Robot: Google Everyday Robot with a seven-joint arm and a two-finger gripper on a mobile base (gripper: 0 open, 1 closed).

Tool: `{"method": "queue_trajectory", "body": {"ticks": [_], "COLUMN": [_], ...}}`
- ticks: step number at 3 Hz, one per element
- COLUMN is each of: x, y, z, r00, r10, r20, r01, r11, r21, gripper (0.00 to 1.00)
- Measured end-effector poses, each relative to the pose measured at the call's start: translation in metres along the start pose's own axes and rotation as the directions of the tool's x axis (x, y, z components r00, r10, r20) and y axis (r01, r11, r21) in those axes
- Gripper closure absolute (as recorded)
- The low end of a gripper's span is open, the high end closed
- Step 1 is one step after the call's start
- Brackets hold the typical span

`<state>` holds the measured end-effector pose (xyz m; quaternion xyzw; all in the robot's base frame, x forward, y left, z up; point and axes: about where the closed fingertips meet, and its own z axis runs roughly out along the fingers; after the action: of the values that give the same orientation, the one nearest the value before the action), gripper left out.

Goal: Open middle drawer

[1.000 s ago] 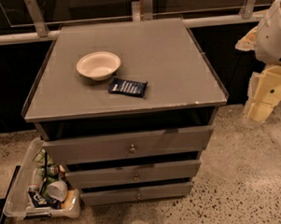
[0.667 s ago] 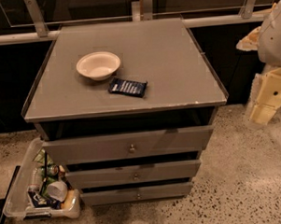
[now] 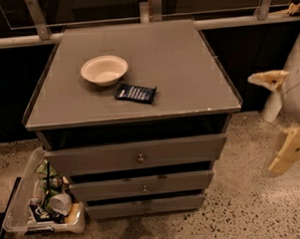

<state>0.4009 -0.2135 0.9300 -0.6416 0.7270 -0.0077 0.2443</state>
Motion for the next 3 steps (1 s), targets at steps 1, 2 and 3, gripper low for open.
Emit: {"method": "queue_trajectory", "body": {"ticks": [1,2,3], "x": [0.0161,0.0176,0.0175], "y": [0.0281,0.0312,0.0312], "z": [0.0391,0.0435,0.0434], "r00": [0.996,0.991,0.99], "r10": [-0.035,-0.105,-0.106], "r20": [0.083,0.088,0.088], "r01": [0.034,0.103,0.104], "r11": [0.9993,0.9943,0.9943], "r21": [0.015,0.025,0.025], "gripper": [0.0,0.0,0.0]}}
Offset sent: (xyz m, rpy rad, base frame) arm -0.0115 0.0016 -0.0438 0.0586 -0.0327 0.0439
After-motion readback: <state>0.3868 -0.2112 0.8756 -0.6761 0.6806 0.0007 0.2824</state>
